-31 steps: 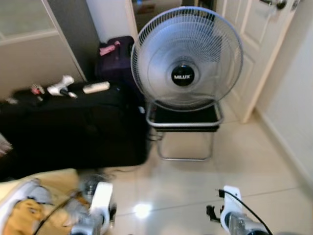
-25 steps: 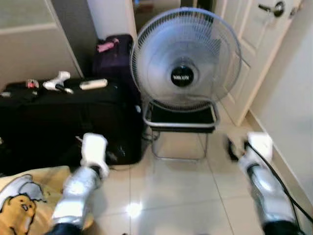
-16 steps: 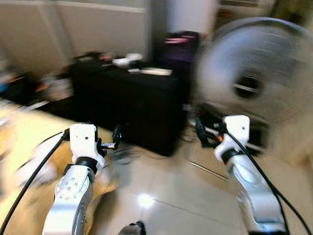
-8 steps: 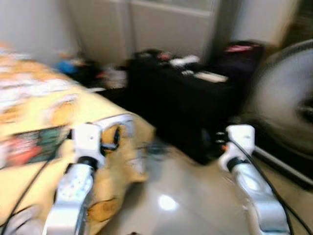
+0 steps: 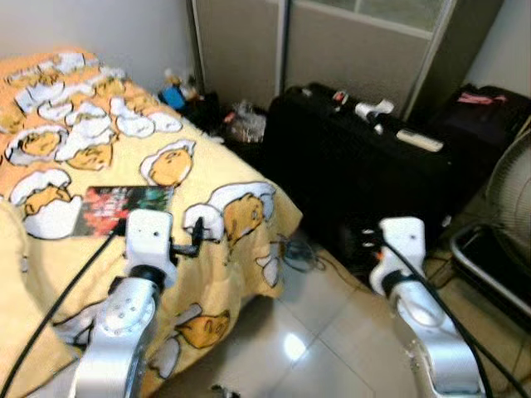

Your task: Clean up the room

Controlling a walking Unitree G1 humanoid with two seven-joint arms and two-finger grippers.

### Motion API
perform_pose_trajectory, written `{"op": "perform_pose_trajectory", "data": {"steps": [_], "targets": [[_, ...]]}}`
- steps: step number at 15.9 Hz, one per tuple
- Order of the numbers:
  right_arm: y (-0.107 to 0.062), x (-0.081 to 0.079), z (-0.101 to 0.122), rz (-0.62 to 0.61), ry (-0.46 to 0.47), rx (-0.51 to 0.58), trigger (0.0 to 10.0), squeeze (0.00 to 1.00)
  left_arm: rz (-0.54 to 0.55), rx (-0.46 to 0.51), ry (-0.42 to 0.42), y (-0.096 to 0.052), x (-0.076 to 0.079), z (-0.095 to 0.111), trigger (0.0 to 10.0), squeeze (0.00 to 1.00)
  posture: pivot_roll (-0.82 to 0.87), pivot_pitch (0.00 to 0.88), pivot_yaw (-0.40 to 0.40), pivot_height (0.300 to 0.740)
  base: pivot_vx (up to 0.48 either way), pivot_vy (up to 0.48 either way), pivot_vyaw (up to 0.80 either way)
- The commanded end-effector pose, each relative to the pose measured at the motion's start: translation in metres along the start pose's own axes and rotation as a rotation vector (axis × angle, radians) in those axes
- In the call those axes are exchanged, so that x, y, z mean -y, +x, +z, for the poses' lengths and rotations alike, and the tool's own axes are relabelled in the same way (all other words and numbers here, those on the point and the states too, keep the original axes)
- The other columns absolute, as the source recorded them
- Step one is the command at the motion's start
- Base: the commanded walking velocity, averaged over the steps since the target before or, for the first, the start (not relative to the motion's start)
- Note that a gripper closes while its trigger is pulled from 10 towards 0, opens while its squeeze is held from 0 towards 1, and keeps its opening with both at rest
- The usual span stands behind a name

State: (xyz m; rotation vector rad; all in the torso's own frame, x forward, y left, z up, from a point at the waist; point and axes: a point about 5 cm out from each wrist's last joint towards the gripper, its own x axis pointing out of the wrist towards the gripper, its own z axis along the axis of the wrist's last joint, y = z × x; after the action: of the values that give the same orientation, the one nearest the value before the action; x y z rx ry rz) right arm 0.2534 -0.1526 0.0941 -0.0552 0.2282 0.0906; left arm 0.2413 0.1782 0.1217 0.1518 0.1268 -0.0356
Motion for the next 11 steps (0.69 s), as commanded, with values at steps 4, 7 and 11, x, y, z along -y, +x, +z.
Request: {"op": "perform_pose_trajectory", "data": {"steps": [4,7,11], "targets": [[0.0,-0.0015,0.0018,0.025,0.009,0.007,10.0,1.0,-0.005,0.006,-0.001,-0.0004,0.0007,0.0039,10.0,0.0,-0.05,0.0,0.029,0.74,0.0,0.307,0.37],[0.0015,-0.002,0.0041,0.032,0.001,0.013,10.0,1.0,0.009,0.006,-0.006,0.0004,-0.0019,0.0035,10.0,0.0,-0.06,0.0,0.022,0.74,0.0,0.314,0.17],[0.0036,-0.0036,0.0091,0.061,-0.018,0.03,10.0,1.0,0.036,0.002,-0.01,0.0002,-0.0064,0.0019,10.0,0.0,-0.06,0.0,0.007,0.74,0.0,0.316,0.0]]}}
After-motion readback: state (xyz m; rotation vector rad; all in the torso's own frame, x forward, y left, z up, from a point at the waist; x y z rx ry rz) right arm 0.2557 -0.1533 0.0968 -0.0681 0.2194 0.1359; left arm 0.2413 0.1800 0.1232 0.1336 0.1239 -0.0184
